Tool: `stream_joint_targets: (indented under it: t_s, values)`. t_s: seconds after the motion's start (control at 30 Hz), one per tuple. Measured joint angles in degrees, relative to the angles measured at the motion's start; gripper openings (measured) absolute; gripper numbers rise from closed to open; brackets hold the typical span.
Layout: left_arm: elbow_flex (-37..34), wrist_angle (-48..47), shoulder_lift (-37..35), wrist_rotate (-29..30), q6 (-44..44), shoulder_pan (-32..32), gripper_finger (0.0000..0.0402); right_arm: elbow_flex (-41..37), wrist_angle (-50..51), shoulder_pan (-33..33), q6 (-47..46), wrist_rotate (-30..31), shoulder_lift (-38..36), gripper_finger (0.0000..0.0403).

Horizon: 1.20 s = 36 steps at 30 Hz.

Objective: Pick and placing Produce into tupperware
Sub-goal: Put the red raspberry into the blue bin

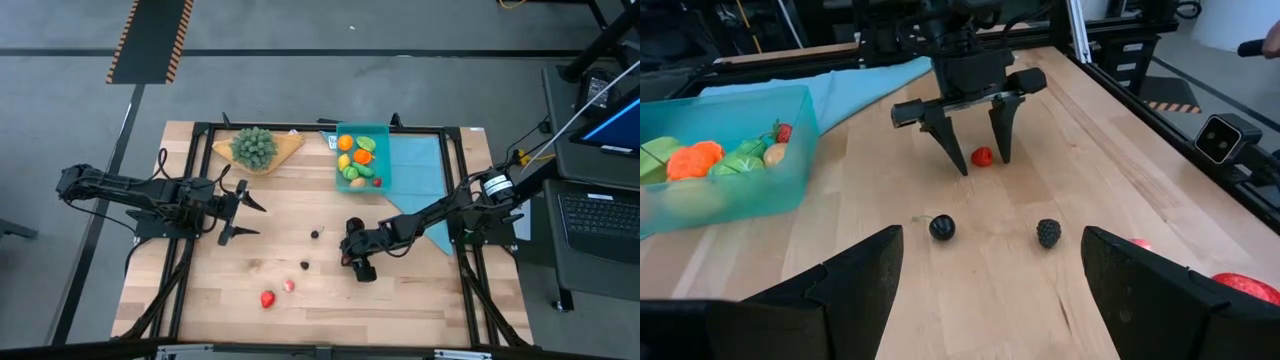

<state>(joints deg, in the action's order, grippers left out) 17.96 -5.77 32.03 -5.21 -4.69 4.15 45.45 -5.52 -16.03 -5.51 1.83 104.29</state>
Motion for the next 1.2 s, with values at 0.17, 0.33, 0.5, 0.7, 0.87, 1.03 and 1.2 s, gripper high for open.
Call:
stream_joint_targets:
  t_s: [0.17,0.33,0.5,0.7,0.87,1.03,1.2]
  values:
    - [0.0,-0.3,0.0,0.0,0.0,0.0,0.0298,0.0,0.1,0.0,0.0,0.0,0.0,0.0267]
    - [0.0,-0.3,0.0,0.0,0.0,0.0,0.0298,0.0,0.3,0.0,0.0,0.0,0.0,0.0248]
    - [0.0,-0.3,0.0,0.0,0.0,0.0,0.0298,-0.1,1.0,0.0,-0.2,0.3,0.1,0.0208]
    - [0.0,-0.3,0.0,0.0,0.0,0.0,0.0298,-0.1,2.0,0.0,-0.3,0.3,0.0,0.0172]
    - [0.0,-0.3,0.0,0.0,0.0,0.0,0.0298,-0.1,2.1,0.0,-0.3,0.3,0.0,0.0146]
    - [0.0,-0.3,0.0,0.0,0.0,0.0,0.0298,-0.1,2.1,0.2,-1.6,0.2,0.0,0.0112]
    - [0.0,-0.3,0.0,0.0,0.0,0.0,0.0298,-0.1,2.0,0.8,-4.1,-0.2,0.0,0.0106]
